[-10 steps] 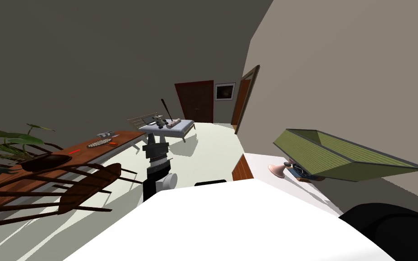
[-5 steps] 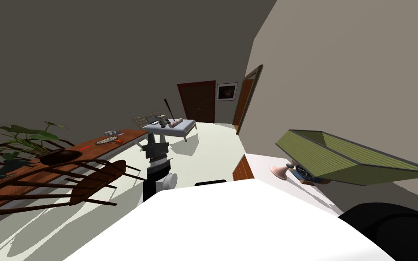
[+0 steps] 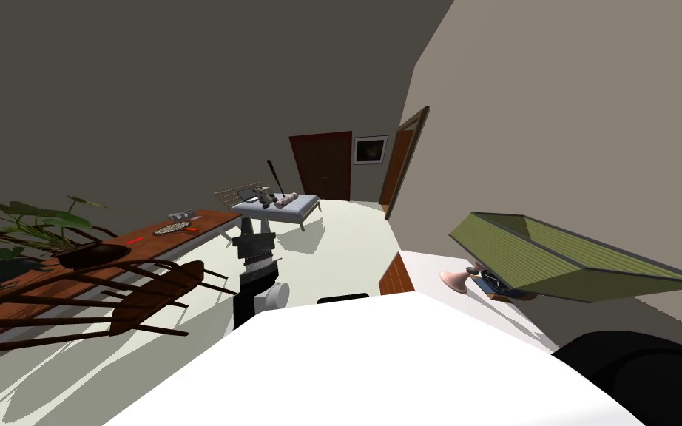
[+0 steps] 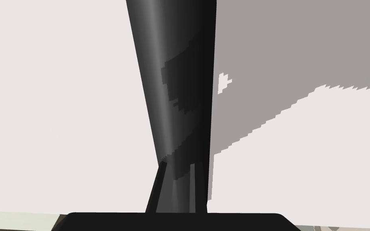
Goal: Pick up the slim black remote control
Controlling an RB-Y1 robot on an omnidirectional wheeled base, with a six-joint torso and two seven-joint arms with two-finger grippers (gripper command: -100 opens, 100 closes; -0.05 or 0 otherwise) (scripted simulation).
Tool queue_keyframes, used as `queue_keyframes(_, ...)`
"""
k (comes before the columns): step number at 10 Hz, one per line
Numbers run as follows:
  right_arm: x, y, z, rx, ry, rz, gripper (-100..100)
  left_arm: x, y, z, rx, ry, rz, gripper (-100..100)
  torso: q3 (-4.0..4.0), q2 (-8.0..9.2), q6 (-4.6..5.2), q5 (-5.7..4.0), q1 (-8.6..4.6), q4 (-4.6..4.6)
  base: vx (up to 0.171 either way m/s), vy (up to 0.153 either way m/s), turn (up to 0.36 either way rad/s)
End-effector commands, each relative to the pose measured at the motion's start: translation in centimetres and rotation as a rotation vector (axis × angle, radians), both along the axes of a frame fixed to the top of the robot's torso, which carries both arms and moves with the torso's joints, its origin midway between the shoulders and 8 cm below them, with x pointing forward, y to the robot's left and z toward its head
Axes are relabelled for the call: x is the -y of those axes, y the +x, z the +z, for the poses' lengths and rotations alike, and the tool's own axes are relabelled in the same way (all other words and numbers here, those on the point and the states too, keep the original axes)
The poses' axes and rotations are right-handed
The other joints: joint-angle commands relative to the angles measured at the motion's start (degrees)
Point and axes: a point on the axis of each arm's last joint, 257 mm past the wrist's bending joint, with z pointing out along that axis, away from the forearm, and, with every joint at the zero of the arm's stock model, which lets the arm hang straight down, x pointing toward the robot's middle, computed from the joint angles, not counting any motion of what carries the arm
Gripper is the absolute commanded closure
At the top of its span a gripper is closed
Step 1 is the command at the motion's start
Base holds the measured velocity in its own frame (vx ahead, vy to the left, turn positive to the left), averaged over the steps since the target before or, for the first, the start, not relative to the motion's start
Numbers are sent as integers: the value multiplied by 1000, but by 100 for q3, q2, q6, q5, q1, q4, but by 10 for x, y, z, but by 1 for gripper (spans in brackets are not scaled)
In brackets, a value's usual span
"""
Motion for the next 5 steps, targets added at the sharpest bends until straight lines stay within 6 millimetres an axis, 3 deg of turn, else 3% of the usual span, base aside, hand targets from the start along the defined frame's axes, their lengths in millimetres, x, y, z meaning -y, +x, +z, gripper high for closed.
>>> queue_keyframes(1, 6, 3, 8, 2, -1, 9, 100, 0, 0, 0, 0, 0, 0, 0, 0, 0, 0, 0, 0, 0, 14, -2, -115)
queue_keyframes(4, 9, 4, 14, -1, 0, 17, 100, 0, 0, 0, 0, 0, 0, 0, -5, -8, 2, 3, 2, -2, 17, -1, -57)
queue_keyframes(5, 10, 4, 15, -1, 0, 18, 0, 0, 0, 0, 0, 0, 0, 0, -3, -5, 1, 0, 1, -1, 0, 0, 0)
